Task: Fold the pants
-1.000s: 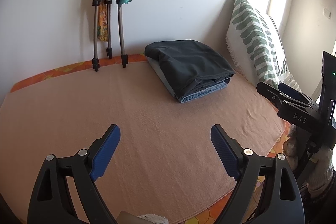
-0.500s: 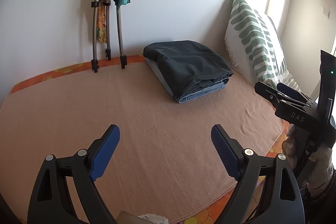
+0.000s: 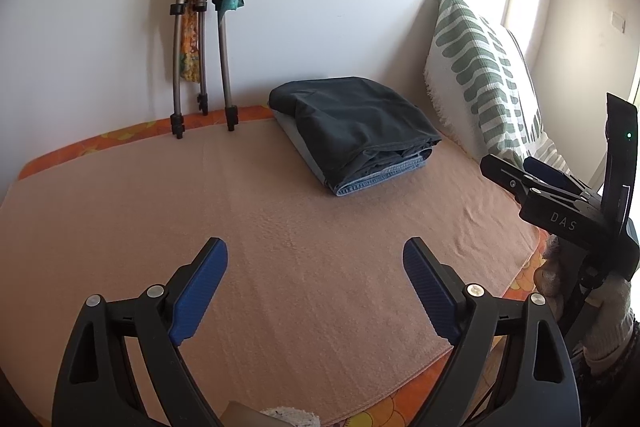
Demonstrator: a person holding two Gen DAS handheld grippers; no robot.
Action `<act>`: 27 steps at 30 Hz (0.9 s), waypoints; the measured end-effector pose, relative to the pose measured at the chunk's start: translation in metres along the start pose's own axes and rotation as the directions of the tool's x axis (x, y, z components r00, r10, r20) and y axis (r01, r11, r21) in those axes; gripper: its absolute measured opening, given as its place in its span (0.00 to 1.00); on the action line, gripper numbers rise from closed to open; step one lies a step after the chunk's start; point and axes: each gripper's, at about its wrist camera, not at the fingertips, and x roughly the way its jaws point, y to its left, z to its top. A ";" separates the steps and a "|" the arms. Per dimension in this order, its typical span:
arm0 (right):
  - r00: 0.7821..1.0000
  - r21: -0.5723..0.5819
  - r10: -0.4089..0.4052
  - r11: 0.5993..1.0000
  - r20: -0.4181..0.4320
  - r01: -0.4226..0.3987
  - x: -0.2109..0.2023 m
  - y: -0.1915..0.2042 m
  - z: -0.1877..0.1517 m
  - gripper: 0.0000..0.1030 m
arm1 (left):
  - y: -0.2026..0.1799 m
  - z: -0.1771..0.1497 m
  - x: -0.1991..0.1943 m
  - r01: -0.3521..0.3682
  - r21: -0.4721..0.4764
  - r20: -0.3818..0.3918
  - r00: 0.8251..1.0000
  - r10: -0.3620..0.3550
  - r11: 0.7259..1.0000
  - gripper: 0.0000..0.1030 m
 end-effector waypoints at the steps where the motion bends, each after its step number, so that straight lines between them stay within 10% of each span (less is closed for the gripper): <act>1: 1.000 0.000 0.000 1.000 0.000 0.000 0.000 0.000 0.000 1.00 | 0.000 0.000 0.000 -0.001 0.000 0.001 1.000 0.001 1.000 0.87; 27: 1.000 -0.012 0.012 1.000 -0.009 -0.012 0.002 0.001 -0.001 1.00 | -0.001 -0.002 0.000 -0.004 -0.003 -0.002 1.000 0.004 1.000 0.93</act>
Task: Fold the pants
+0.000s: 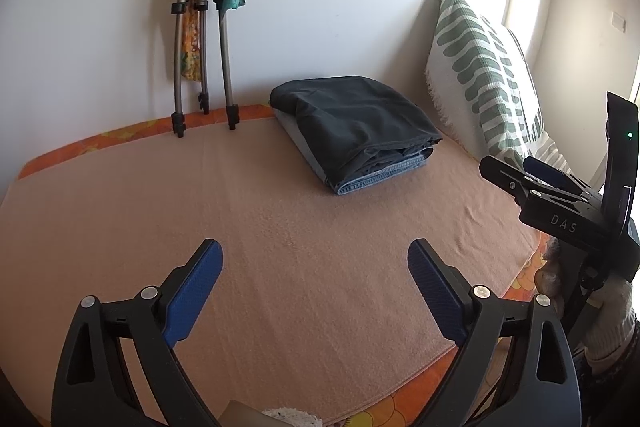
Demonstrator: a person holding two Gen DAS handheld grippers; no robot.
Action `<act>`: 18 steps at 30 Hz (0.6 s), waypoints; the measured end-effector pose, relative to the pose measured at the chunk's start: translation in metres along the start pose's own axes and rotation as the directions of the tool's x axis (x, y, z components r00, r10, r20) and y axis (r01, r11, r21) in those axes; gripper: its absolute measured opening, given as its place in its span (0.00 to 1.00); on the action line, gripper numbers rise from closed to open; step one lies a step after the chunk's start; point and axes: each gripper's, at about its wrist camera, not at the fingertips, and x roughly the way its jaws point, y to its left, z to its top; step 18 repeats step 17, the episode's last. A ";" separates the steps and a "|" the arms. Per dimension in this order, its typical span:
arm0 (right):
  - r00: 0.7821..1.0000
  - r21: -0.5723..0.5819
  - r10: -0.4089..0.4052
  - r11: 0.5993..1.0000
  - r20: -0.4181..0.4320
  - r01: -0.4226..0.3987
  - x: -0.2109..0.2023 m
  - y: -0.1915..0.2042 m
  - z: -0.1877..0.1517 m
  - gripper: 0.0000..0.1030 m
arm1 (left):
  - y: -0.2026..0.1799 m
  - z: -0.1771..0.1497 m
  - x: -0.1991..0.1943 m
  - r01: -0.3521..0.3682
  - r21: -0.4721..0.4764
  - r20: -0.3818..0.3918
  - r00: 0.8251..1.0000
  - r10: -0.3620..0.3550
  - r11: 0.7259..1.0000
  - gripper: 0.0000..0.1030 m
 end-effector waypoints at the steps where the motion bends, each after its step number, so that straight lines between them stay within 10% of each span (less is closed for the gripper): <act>1: 1.000 0.000 0.001 1.000 -0.001 -0.001 0.000 0.000 0.000 1.00 | 0.000 0.000 0.000 0.001 0.000 -0.001 1.000 -0.001 1.000 0.94; 18: 1.000 0.002 0.005 1.000 -0.002 -0.005 0.002 0.000 0.000 1.00 | -0.001 -0.002 -0.003 -0.009 0.003 0.016 1.000 0.009 1.000 0.95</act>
